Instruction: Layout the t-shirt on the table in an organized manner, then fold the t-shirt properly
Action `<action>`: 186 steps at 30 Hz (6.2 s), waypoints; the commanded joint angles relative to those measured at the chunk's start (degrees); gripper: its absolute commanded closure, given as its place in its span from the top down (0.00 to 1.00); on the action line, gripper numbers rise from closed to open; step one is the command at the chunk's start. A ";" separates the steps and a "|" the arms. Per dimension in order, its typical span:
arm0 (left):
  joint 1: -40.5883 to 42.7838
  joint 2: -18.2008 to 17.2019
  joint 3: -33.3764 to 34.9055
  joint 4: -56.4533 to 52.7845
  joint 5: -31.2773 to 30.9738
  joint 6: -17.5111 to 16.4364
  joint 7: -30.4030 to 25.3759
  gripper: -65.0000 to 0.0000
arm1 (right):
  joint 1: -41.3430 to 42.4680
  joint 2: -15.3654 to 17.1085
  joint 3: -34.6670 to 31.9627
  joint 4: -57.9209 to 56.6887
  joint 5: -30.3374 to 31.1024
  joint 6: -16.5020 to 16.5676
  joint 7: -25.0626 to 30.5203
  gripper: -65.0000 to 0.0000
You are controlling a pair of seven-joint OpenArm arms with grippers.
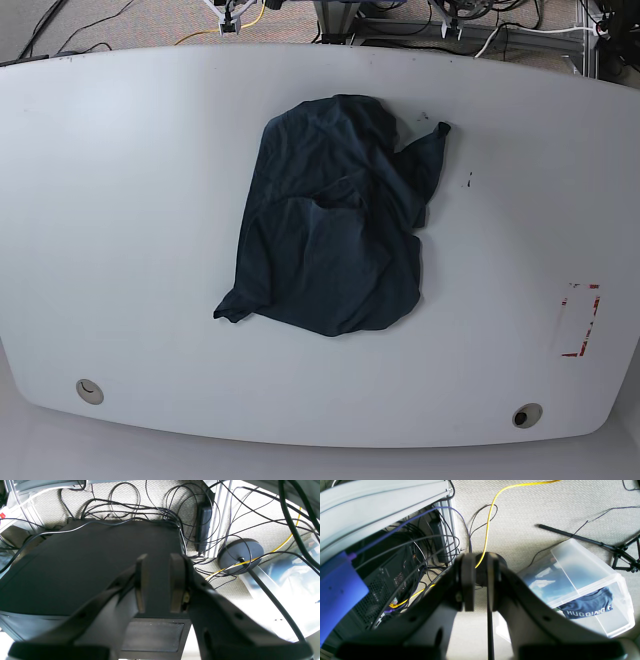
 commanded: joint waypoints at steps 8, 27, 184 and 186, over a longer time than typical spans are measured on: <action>0.09 -0.02 0.20 0.08 -0.07 0.17 -0.07 0.19 | -0.55 0.24 0.08 0.25 0.22 0.10 -0.14 0.13; 0.12 -0.11 0.24 0.04 -0.37 -0.14 -0.80 0.19 | -0.44 0.32 -0.10 0.43 0.60 0.19 -0.09 0.13; 46.53 -11.41 5.71 67.46 -0.50 0.04 2.18 0.23 | -33.63 3.78 -0.16 58.97 1.04 1.50 -4.97 0.12; 46.40 -11.46 6.45 67.78 -0.51 -0.04 2.22 0.23 | -33.82 3.78 -0.20 60.46 0.95 1.57 -5.37 0.12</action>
